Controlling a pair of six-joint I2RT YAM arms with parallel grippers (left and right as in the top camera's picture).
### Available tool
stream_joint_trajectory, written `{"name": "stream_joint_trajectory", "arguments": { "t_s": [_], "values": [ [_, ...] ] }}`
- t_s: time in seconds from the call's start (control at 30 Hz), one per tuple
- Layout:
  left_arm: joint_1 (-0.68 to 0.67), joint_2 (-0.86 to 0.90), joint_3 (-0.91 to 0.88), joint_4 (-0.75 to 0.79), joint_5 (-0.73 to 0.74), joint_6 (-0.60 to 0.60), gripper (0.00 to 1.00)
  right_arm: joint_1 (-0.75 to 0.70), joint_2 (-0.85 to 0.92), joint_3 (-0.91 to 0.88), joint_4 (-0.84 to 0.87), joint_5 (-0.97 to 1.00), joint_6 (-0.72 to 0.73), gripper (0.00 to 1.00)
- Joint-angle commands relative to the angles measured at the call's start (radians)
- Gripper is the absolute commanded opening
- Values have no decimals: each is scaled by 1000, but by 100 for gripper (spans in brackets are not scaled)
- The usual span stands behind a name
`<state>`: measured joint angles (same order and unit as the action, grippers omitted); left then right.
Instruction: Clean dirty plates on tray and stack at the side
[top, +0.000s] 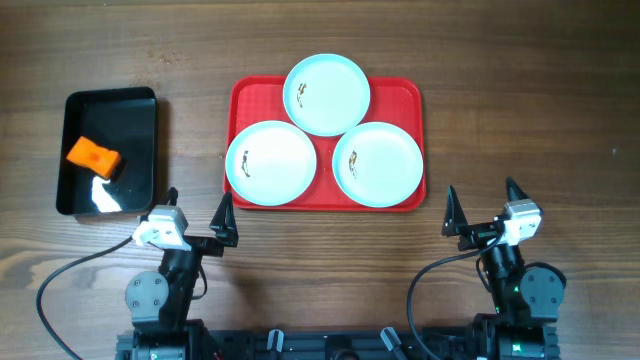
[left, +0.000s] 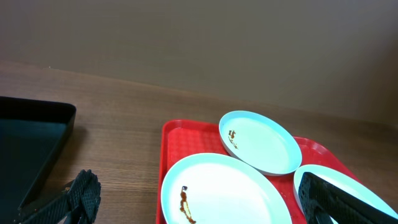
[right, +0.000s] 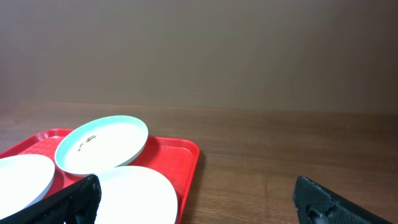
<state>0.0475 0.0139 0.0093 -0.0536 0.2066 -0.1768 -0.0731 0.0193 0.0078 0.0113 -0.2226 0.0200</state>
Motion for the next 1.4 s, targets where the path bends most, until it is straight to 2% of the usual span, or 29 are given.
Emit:
{"name": "stream_joint_trajectory", "arguments": {
  "t_s": [0.0,1.23,1.27,1.37],
  "values": [
    [-6,-7,-4,-6,-10,16,100,-4,-5,-3,3,17,-17,100],
    [-6,-7,-4,-5,-7,14,100,-4,-5,-3,3,17,-17,100],
    [-6,-7,-4,-3,12,-6,100,-4,-5,-3,3,17,-17,100],
    [-6,-7,-3,27,224,-248,100,-4,-5,-3,3,17,-17,100]
  ]
}}
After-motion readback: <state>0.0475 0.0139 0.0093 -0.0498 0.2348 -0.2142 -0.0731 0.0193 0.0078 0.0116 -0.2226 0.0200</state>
